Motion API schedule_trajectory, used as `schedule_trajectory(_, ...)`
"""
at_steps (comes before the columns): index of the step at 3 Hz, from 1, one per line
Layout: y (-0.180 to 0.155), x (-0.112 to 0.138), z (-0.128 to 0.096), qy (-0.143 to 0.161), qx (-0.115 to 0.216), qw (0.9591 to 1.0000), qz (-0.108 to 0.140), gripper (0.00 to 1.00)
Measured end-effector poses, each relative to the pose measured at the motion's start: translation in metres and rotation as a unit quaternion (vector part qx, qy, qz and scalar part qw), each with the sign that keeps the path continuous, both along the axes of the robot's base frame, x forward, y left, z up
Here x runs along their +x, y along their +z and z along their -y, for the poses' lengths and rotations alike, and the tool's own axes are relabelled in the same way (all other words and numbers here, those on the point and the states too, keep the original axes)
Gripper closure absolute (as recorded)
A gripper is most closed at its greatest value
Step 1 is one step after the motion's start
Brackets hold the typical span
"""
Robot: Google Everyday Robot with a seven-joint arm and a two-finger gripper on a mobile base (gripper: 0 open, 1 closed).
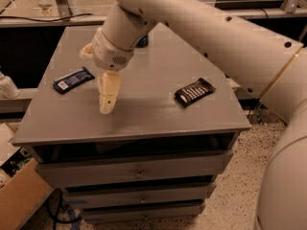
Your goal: Move rxbar blueberry near rxbar chocolate
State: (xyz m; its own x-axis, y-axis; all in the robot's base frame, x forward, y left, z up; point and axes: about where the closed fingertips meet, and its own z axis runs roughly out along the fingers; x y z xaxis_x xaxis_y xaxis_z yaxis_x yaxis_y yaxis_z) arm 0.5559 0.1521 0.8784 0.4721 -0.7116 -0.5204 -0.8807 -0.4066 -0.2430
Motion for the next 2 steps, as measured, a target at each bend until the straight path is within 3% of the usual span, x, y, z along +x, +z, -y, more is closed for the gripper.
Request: schedule_trajectory(2,-0.008,0.036,-0.051,-0.053,0.025,0.9982,0.012,0.00)
